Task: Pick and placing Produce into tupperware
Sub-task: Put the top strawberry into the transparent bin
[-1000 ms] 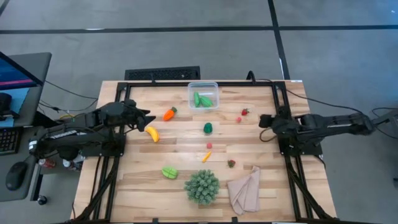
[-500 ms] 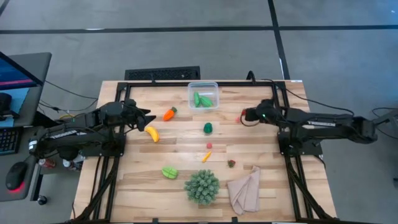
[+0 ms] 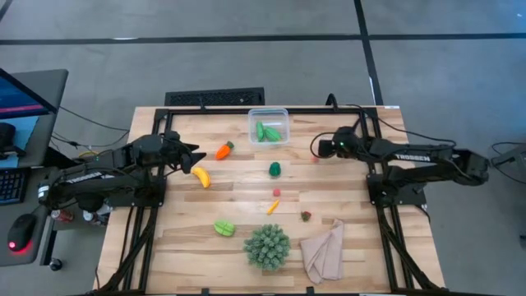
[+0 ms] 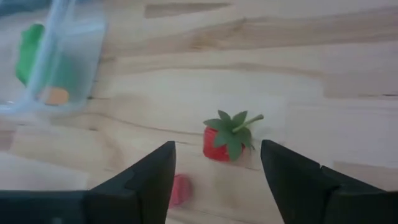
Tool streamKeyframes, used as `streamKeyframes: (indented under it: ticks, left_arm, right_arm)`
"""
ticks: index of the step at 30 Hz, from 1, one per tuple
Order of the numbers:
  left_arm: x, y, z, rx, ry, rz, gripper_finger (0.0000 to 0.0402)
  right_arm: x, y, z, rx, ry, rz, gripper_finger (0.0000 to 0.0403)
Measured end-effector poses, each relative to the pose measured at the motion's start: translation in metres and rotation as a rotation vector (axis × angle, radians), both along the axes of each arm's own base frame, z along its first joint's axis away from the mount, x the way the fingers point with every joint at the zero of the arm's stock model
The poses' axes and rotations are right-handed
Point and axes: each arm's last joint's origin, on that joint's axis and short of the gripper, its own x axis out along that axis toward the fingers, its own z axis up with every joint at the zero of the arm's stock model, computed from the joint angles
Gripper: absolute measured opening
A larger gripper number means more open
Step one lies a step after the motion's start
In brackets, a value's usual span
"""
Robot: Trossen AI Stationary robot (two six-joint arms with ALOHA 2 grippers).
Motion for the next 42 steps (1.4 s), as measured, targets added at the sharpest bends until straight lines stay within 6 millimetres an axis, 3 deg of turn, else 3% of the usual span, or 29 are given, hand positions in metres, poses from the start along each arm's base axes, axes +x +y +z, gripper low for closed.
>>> streamKeyframes:
  ticks: [31,42]
  left_arm:
    - [0.0,0.001,0.0,0.011,0.004,0.017,0.0297]
    - [0.0,0.001,0.0,0.01,0.004,0.018,0.0297]
  right_arm:
    - [0.025,-0.011,-0.04,0.011,0.078,0.002,0.0234]
    - [0.027,-0.014,-0.041,-0.009,0.102,-0.018,0.0194]
